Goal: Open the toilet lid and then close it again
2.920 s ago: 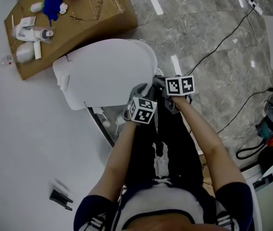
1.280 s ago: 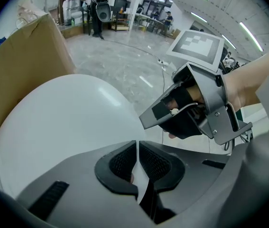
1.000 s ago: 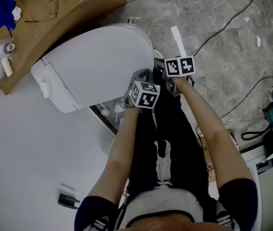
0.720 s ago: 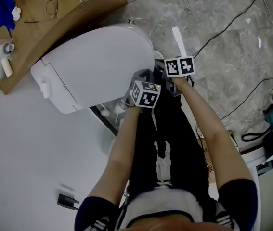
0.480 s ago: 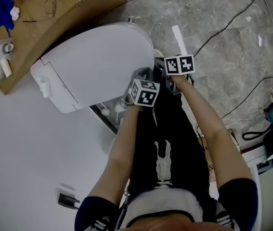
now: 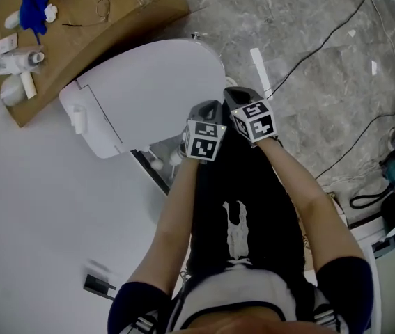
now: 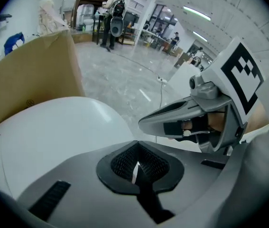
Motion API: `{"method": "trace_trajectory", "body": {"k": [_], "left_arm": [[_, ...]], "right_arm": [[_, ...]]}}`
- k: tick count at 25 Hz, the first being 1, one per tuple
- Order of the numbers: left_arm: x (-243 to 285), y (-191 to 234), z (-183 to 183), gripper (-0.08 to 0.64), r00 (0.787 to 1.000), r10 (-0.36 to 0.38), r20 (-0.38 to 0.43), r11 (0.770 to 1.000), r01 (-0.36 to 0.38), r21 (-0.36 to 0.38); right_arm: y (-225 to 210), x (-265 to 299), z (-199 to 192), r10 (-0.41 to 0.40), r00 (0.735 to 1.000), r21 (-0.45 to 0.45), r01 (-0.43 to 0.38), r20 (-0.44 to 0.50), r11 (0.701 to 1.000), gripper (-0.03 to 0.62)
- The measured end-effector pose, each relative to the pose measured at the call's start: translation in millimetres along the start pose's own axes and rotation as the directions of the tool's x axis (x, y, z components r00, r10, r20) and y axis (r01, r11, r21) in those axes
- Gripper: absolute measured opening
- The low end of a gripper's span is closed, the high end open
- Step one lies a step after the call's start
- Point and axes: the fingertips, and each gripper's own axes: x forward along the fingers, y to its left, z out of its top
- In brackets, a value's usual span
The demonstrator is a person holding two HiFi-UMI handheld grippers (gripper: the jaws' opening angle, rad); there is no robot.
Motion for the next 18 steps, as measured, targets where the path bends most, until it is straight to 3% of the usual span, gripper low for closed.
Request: {"method": "trace_trajectory", "body": {"k": [6, 10, 18], "left_arm": [[-73, -29, 4, 0.008, 0.996, -0.022, 0.085, 0.999, 0.019, 0.037], [-127, -46, 14, 0.008, 0.989, -0.026, 0.148, 1.0, 0.023, 0.017], [-196, -52, 35, 0.008, 0.963, 0.049, 0.265, 0.999, -0.04, -0.036]], "right_arm": [[71, -71, 32, 0.119, 0.99, -0.173, -0.103, 0.082, 0.979, 0.006], [117, -113, 38, 0.195, 0.979, -0.244, -0.176, 0.057, 0.954, 0.006], [159, -161, 58, 0.198, 0.978, -0.309, -0.17, 0.062, 0.936, 0.006]]}}
